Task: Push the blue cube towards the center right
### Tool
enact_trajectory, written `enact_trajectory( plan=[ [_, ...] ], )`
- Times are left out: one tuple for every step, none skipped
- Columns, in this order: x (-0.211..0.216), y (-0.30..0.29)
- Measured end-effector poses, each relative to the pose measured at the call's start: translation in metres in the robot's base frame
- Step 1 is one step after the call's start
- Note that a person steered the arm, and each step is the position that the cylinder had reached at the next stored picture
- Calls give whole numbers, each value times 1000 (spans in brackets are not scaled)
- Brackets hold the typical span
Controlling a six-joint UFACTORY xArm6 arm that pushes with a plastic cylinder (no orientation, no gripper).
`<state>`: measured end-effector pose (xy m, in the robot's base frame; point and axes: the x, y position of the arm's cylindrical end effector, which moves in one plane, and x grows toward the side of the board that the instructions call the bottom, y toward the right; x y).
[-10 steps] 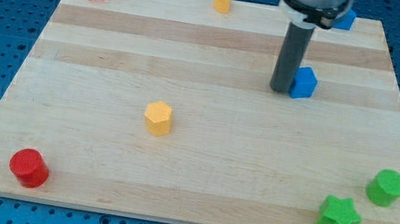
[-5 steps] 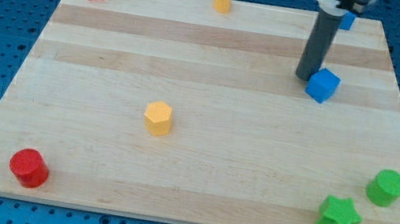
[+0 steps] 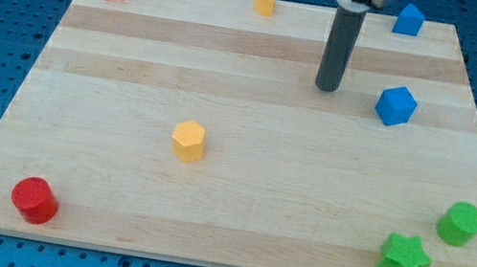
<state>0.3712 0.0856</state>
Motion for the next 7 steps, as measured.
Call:
enact_trajectory(
  plan=[
    [17, -1],
    [17, 11],
    [17, 32],
    [17, 58],
    [17, 80],
    [20, 87],
    [59, 74]
  ],
)
